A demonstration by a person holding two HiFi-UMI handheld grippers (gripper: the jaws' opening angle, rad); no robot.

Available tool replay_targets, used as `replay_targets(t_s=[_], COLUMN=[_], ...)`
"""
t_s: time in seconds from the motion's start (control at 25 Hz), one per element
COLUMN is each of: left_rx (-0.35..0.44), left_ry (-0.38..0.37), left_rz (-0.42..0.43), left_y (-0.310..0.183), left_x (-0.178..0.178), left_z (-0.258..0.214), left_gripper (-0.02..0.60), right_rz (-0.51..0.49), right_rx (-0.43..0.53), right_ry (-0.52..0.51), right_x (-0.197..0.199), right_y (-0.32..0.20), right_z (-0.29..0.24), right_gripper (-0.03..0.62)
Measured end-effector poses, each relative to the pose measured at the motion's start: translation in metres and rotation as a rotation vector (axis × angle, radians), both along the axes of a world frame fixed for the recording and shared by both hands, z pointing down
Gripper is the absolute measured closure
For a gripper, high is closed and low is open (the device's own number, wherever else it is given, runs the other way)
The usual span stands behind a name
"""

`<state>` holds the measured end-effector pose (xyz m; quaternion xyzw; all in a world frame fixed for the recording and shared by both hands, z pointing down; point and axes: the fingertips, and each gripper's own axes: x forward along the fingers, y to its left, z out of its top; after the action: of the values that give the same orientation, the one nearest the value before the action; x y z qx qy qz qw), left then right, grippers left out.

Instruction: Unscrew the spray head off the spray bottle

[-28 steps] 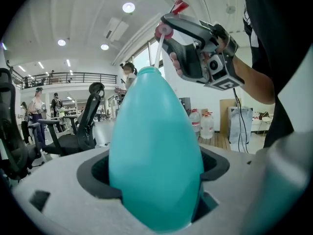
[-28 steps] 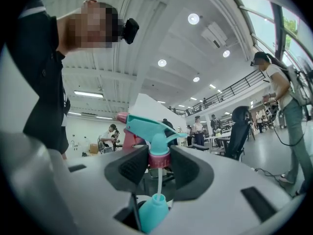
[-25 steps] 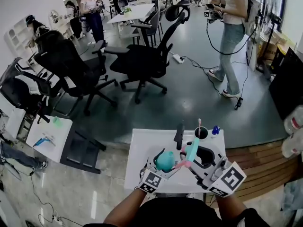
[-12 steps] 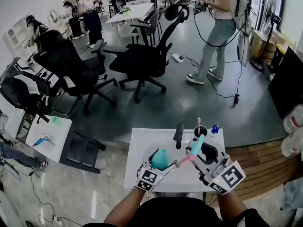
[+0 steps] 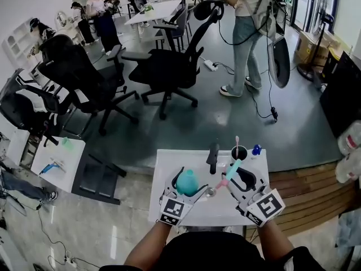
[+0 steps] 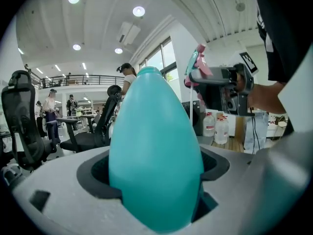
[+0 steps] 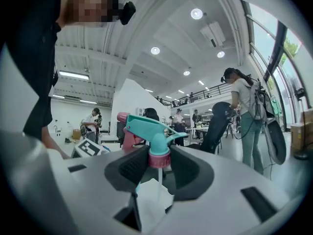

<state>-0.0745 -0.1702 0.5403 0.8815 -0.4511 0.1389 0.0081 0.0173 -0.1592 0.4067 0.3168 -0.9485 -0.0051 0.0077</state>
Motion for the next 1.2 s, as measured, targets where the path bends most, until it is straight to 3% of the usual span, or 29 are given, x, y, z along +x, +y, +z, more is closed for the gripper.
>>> replay_targets(t_s=[0.28,1.2], left_rx=[0.045,0.066], left_ry=[0.024,0.019], left_rz=[-0.018,-0.139], left_y=[-0.006,-0.013], left_x=[-0.004,-0.035], left_z=[-0.031,-0.028], left_gripper=[0.129,0.129], right_rz=[0.037,0.315], right_rx=[-0.006,-0.145], right_ry=[0.089,0.091], right_x=[0.0,0.067], right_y=[-0.001,-0.035], right_z=[0.028,0.07], right_gripper=[0.45,0.45])
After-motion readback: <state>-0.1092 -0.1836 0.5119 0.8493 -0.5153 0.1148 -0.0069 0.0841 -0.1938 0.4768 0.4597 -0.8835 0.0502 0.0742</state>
